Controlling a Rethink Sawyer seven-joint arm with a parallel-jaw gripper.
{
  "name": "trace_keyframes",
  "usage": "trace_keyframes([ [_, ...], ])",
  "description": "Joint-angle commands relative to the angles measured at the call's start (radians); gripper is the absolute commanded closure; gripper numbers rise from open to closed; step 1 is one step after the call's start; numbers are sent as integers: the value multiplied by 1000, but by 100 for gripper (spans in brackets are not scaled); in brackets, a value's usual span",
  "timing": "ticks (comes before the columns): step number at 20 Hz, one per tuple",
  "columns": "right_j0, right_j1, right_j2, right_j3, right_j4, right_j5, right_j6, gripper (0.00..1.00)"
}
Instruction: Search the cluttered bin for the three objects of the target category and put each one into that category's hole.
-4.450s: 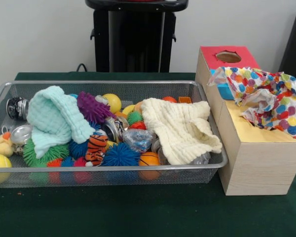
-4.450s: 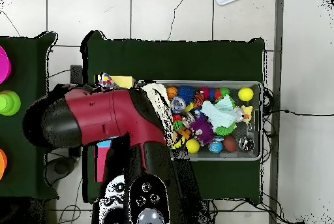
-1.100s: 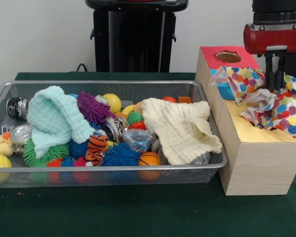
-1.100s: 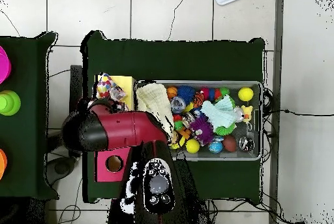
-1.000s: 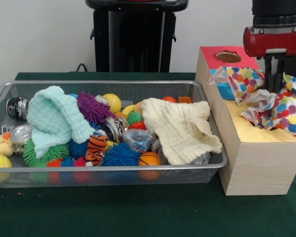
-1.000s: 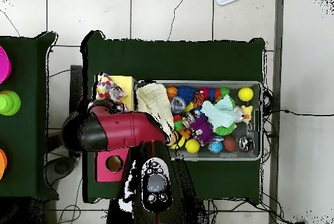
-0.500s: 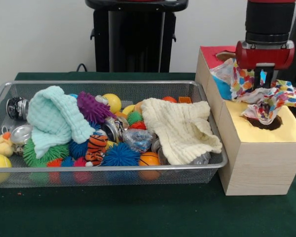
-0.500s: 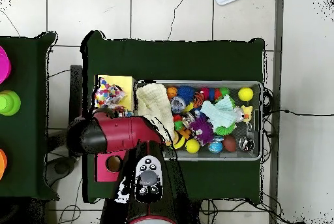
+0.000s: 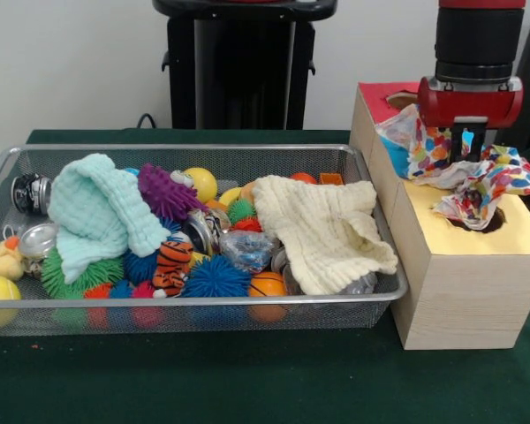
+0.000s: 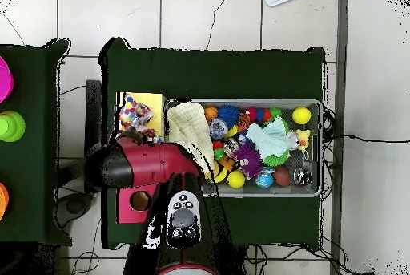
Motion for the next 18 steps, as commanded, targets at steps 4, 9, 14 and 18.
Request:
trace_keyframes([
  [4, -11, 78, -24, -57, 15, -18, 150, 100],
  [9, -7, 86, -28, -109, 21, 15, 139, 100],
  [14, -2, 98, -27, -148, 39, 43, 150, 100],
  [18, 14, 122, -41, -200, 63, 76, 169, 100],
])
